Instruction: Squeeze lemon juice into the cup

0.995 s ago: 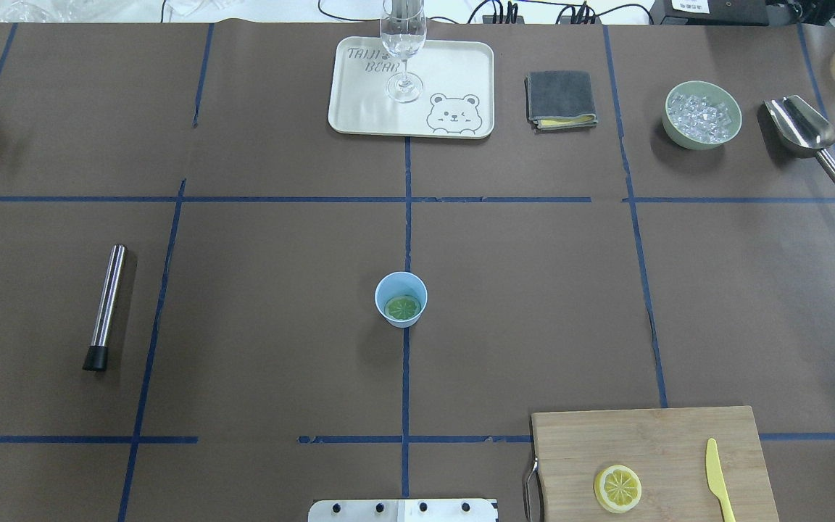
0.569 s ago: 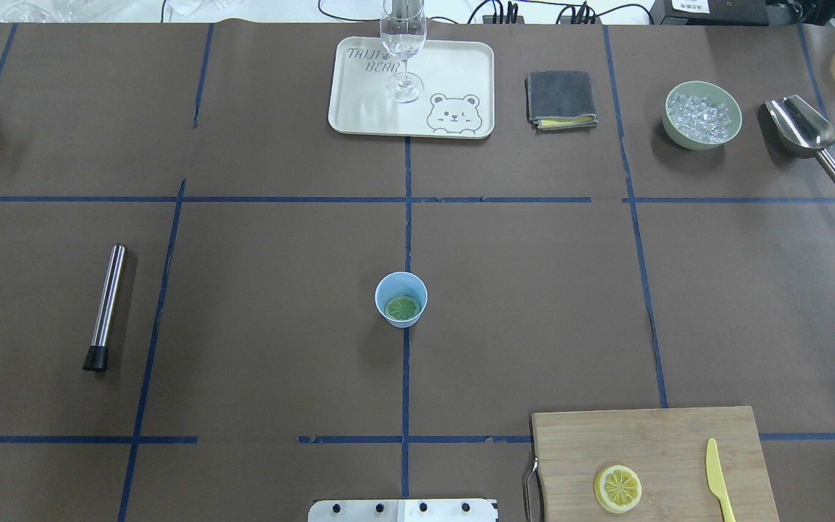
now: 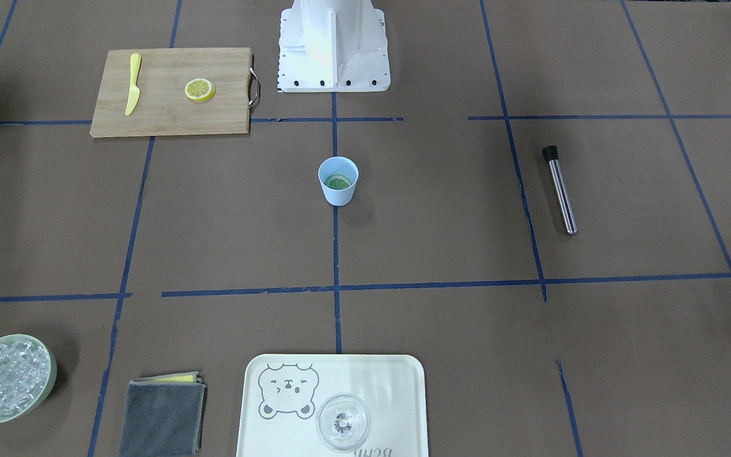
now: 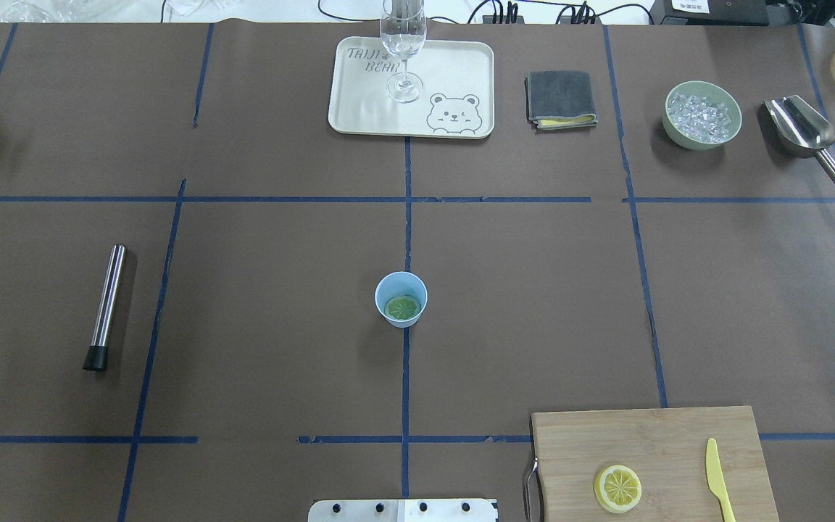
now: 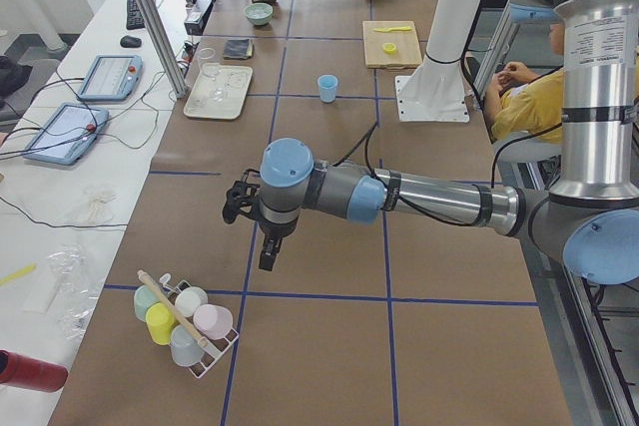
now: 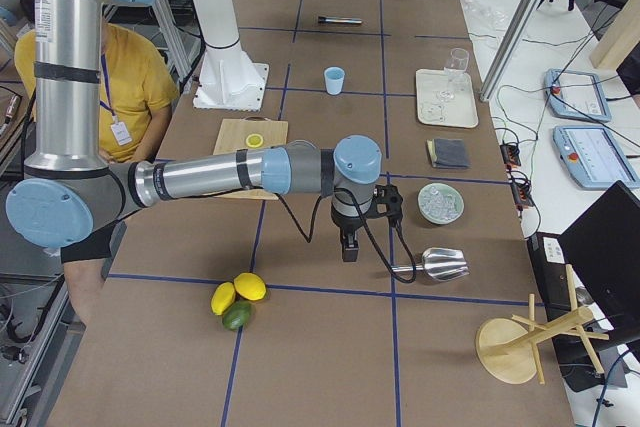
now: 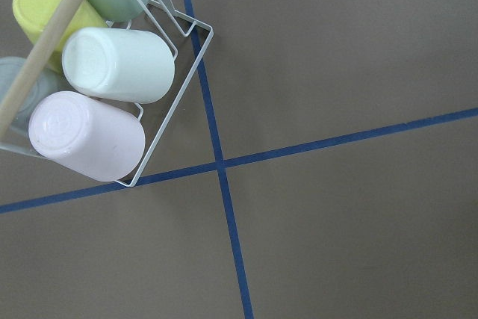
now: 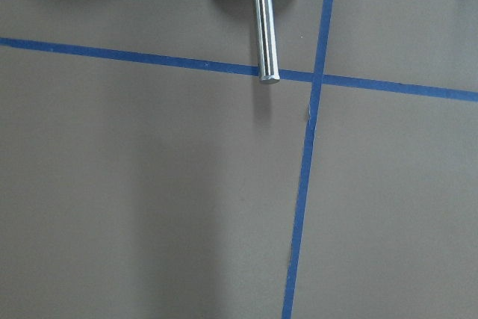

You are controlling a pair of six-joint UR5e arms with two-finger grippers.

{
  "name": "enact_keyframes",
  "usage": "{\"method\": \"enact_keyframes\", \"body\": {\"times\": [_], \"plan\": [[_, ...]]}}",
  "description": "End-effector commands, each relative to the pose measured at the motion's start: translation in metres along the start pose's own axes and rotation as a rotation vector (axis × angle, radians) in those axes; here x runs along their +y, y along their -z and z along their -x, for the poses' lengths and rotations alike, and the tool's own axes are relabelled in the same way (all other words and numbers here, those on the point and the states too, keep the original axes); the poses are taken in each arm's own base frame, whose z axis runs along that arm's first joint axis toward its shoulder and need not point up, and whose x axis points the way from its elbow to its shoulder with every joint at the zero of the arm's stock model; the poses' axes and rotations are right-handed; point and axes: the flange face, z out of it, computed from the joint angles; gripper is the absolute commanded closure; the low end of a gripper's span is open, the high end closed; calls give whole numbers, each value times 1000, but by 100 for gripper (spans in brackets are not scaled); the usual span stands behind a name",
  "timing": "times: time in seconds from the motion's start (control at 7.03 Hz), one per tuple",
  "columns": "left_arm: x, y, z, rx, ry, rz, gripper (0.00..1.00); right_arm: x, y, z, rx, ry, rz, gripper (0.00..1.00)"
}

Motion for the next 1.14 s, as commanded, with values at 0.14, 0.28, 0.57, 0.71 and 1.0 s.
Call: {"method": "enact_keyframes", "body": {"times": [0.14,0.28,0.57,0.71,1.0], "plan": [[10,-1,11,-69,-103,-19,0,-10,3,1,23,10,-8,0],[15,7,4,-67,-89,-3,0,-4,-2,-3,25,3,2,0],[28,0,11,-63,-87,84,0,-4,-4,-5,22,0,2,0],[36,-12,20,-59,-88,111,0,-5,-3,-5,25,5,0,0],[42,-24,30,-49,-66,134,0,-1,-7,-9,21,-7,13,0]]}}
